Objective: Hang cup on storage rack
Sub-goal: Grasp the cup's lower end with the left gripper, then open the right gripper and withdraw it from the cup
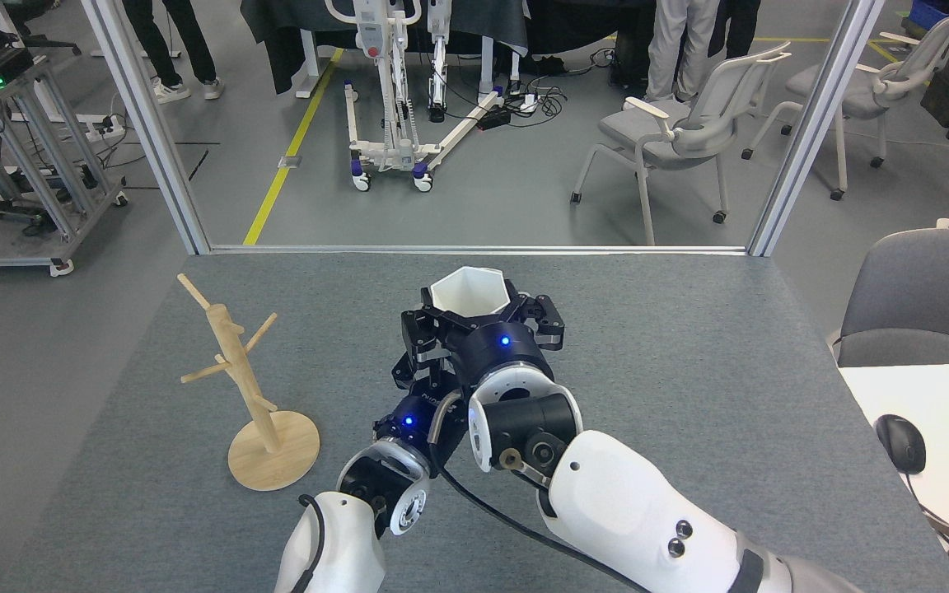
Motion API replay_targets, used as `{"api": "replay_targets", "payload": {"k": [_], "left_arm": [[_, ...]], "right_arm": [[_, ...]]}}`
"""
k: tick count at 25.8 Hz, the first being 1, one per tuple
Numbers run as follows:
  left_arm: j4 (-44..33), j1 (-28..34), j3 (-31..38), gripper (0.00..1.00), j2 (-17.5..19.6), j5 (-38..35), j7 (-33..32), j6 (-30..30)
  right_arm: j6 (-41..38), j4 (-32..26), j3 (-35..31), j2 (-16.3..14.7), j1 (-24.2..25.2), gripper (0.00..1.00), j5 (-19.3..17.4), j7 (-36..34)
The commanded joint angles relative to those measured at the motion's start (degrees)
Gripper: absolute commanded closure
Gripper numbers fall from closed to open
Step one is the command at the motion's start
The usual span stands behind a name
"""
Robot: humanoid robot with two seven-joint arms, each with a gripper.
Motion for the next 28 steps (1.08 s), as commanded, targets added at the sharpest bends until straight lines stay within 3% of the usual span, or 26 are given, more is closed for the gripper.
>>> {"api": "replay_targets", "payload": {"k": [1, 14, 20, 25, 28], "left_arm": [[-0.31, 0.09, -0.02, 1.0, 0.06, -0.02, 0.4, -3.09], [-1.36, 1.15, -0.02, 1.0, 0.15, -0.11, 0.48, -3.17], [-3.12, 2.38, -0.1, 1.0, 0.15, -0.46, 0.4, -3.0], [-4.17, 3.26, -0.1, 1.0, 0.23, -0.73, 0.4, -3.09], [-6.02, 3.87, -0.1, 1.0, 0.5, -0.9, 0.4, -3.17]], "right_arm": [[0.04, -1.53, -0.21, -0.74, -0.13, 0.03, 0.08, -0.29], [-1.8, -4.17, -2.85, -3.37, -3.03, 0.03, 0.17, -0.73], [-2.42, -1.8, -10.05, -5.31, -4.96, 0.02, -0.45, -6.0], [-12.53, 2.86, -18.93, -9.35, -3.21, 0.02, -0.89, -11.1], [-19.56, 8.31, -23.85, -9.26, 2.95, 0.02, -0.89, -16.99]]}}
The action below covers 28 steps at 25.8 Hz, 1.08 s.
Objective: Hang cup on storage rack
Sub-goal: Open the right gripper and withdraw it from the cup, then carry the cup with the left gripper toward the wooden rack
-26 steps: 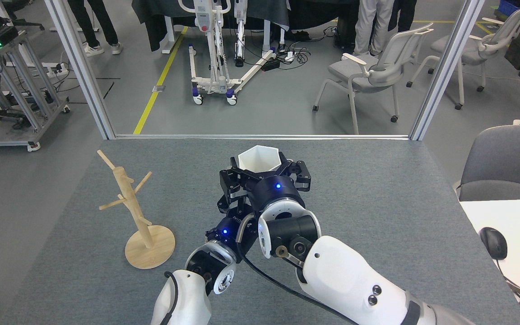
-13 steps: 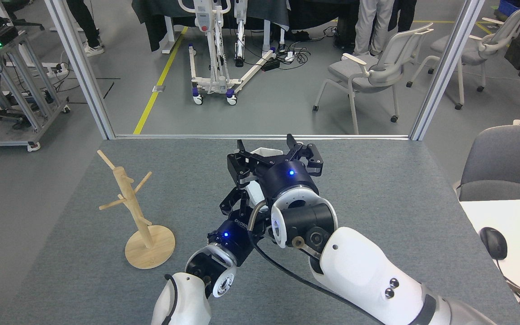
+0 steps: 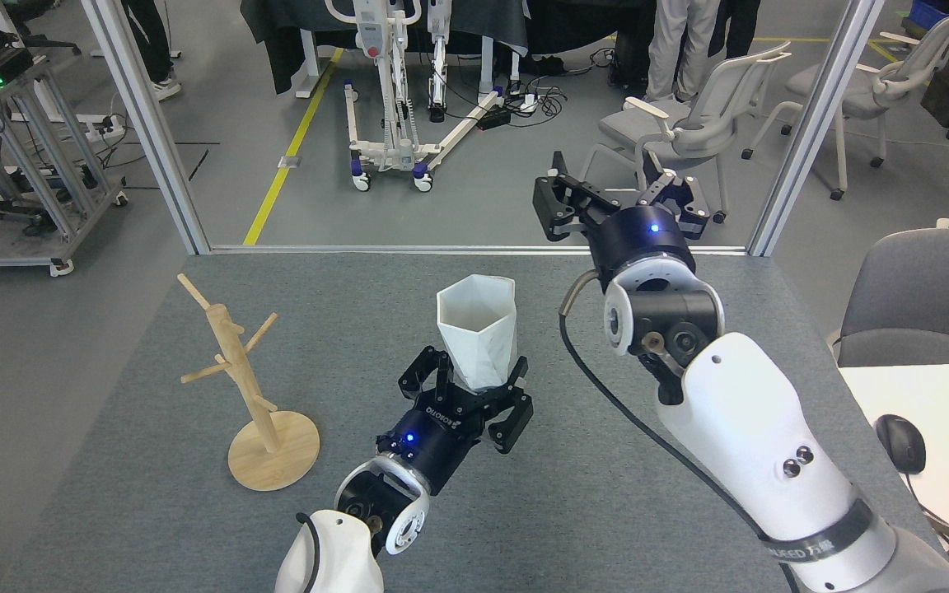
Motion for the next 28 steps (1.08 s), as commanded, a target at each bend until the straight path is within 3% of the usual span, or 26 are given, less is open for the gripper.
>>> {"api": "replay_targets", "payload": {"k": [1, 8, 12, 15, 19, 22, 26, 28], "left_arm": [[-2.37, 0.92, 0.0, 1.0, 0.38, -0.18, 0.07, -0.08], [-12.48, 4.96, 1.14, 1.0, 4.51, -6.59, 1.13, 0.63], [-18.19, 8.92, 1.41, 1.0, 6.09, -10.55, 3.85, 0.72], [-21.18, 10.41, 1.93, 1.0, 7.33, -16.35, 4.47, 1.42], [-21.44, 12.52, 3.08, 1.0, 8.82, -17.23, 7.28, 5.99], [-21.36, 15.16, 3.08, 1.0, 9.87, -17.84, 8.33, 16.01], [-21.44, 20.17, 3.16, 1.0, 13.83, -17.76, 8.77, 37.8], [-21.44, 22.81, 3.25, 1.0, 15.59, -17.67, 8.86, 45.36]], "right_arm": [[-8.99, 5.84, -6.23, -0.47, 6.24, 0.02, -0.08, -7.19], [-27.98, 16.65, -20.65, -1.08, 21.89, 0.01, 0.72, -21.16], [-29.21, 20.43, -23.37, -1.08, 27.6, 0.01, 1.42, -25.21], [-29.56, 20.52, -26.01, -0.56, 32.96, 0.01, 4.67, -28.89], [-31.76, 19.99, -29.44, -0.03, 37.88, 0.01, 6.96, -36.02], [-31.76, 19.73, -29.53, -0.03, 38.59, 0.01, 6.87, -36.46], [-30.53, 19.29, -29.79, 0.32, 38.59, 0.01, 4.94, -36.63], [-29.56, 19.29, -29.79, 0.24, 38.59, 0.01, 4.58, -36.63]]}}
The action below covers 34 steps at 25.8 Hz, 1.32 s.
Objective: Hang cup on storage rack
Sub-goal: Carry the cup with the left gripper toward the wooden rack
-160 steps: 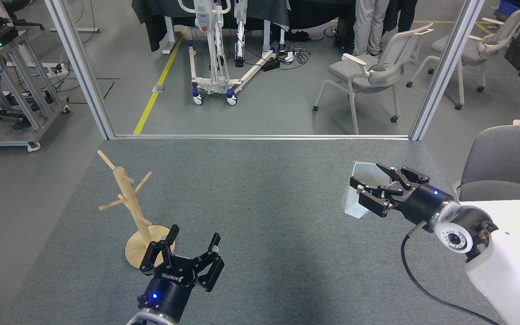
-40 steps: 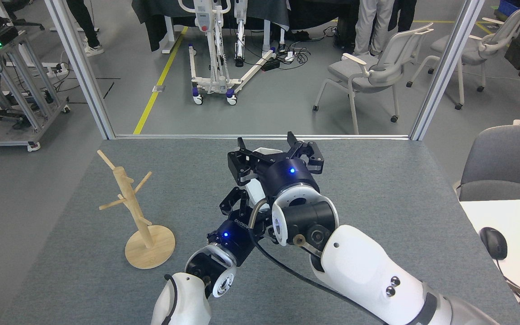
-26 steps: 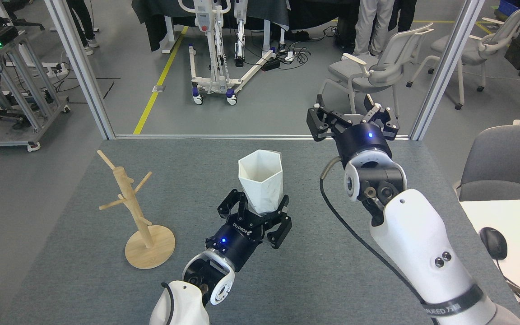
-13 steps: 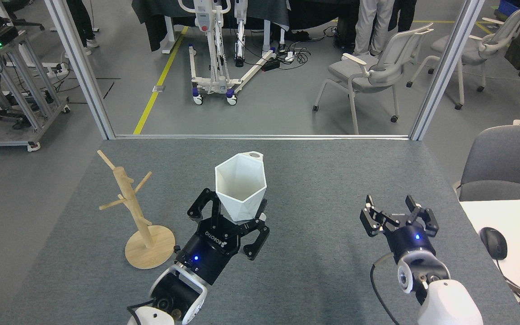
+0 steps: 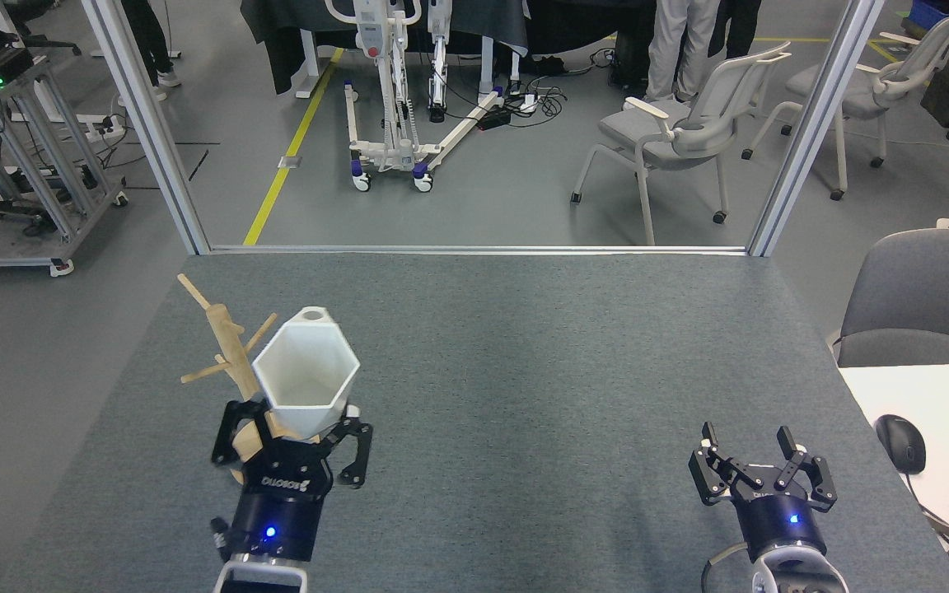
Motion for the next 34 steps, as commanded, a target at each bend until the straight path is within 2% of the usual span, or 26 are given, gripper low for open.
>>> {"api": "replay_targets", "payload": {"k": [1, 5, 11, 17, 22, 30, 34], "left_arm": [[-0.03, 4.35, 0.02, 1.0, 3.2, 0.0, 0.22, 14.7], [-0.03, 6.02, 0.02, 1.0, 4.35, 0.09, 0.13, 20.58], [1.64, 5.93, -0.06, 1.0, 4.61, 0.09, -1.98, 21.38], [7.61, 0.31, -0.15, 1.0, 5.93, 0.27, -7.78, 21.99], [11.66, -1.98, -0.15, 1.0, 8.04, 0.62, -10.15, 29.29], [11.57, -1.45, -0.41, 1.0, 8.04, 0.71, -9.54, 29.99], [12.01, -1.54, -1.12, 1.0, 7.95, 0.62, -8.3, 29.64]], "right_arm": [[1.49, -0.2, -0.05, 0.08, 0.11, 0.01, -0.76, -0.12], [2.11, 0.06, 0.04, 0.17, 0.11, 0.01, -0.76, -0.03], [2.2, 0.32, 0.31, 0.08, 0.11, 0.01, -0.58, -0.03], [2.28, 0.15, 0.48, -0.19, 0.11, 0.01, -0.32, -0.03], [2.37, 0.15, 0.48, -0.19, 0.03, 0.01, -0.14, -0.03], [2.37, 0.24, 0.66, -0.89, 0.29, 0.01, -0.23, -0.12], [2.28, 0.32, 0.48, -0.27, 0.11, 0.01, 0.56, -0.12]]}}
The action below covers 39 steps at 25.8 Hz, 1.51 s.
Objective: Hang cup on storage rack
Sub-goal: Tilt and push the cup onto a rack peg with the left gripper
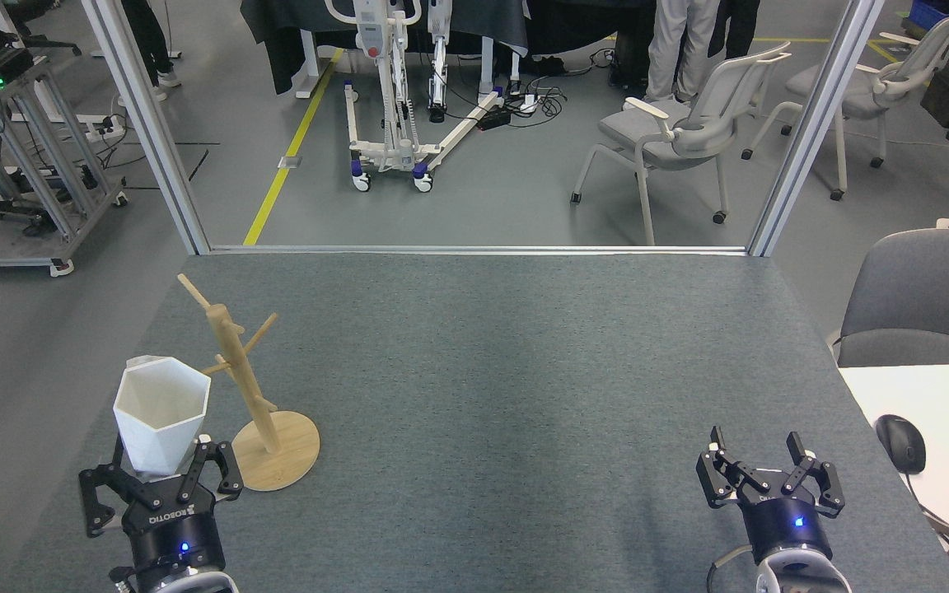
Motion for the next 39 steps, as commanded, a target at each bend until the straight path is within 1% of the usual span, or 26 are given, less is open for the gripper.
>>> {"api": "replay_targets", "payload": {"k": [1, 5, 8, 15, 20, 25, 28, 31, 35, 39], "left_arm": [[0.36, -0.21, -1.22, 1.0, -0.15, -0.17, 1.68, -0.29], [1.95, -1.27, -2.09, 1.0, -0.51, -0.17, 3.7, -1.26], [4.14, -2.59, -2.1, 1.0, -0.59, -0.17, 3.7, -3.55], [7.13, -4.61, -2.45, 1.0, -0.77, -0.08, 3.97, -5.13], [4.85, -4.34, -2.45, 1.0, -0.16, 0.1, 3.97, -3.55], [2.56, -2.94, -2.27, 1.0, -0.33, 0.27, 3.88, -1.7], [2.21, -2.15, -2.27, 1.0, -0.24, 0.8, 3.79, 0.41], [1.95, -1.79, -2.27, 1.0, -0.15, 1.33, 3.79, 0.85], [3.0, -2.15, -2.27, 1.0, -0.07, 1.68, 3.79, 0.15], [7.48, -4.08, -2.36, 1.0, -0.51, 1.77, 3.88, -0.12]], "right_arm": [[0.03, 0.04, -0.14, 0.55, -0.11, 0.01, 0.98, -0.1], [-0.05, 0.04, -0.22, 0.64, -0.11, 0.01, 1.42, -0.01], [0.04, 0.04, -0.22, 0.64, -0.11, 0.01, 1.42, -0.1], [-0.05, 0.04, -0.31, 0.64, -0.11, 0.01, 1.51, -0.1], [0.03, -0.05, -0.31, 0.72, -0.02, 0.01, 1.59, -0.1], [0.04, -0.14, -0.4, 0.64, 0.07, 0.01, 1.59, -0.1], [-0.05, -0.14, -0.31, 0.64, 0.07, 0.01, 1.59, -0.1], [-0.05, -0.14, -0.31, 0.64, 0.07, 0.01, 1.59, -0.1], [-0.05, -0.05, -0.31, 0.55, 0.07, 0.01, 1.59, -0.1], [-0.05, 0.04, -0.4, 0.55, 0.15, 0.01, 1.6, -0.1]]}}
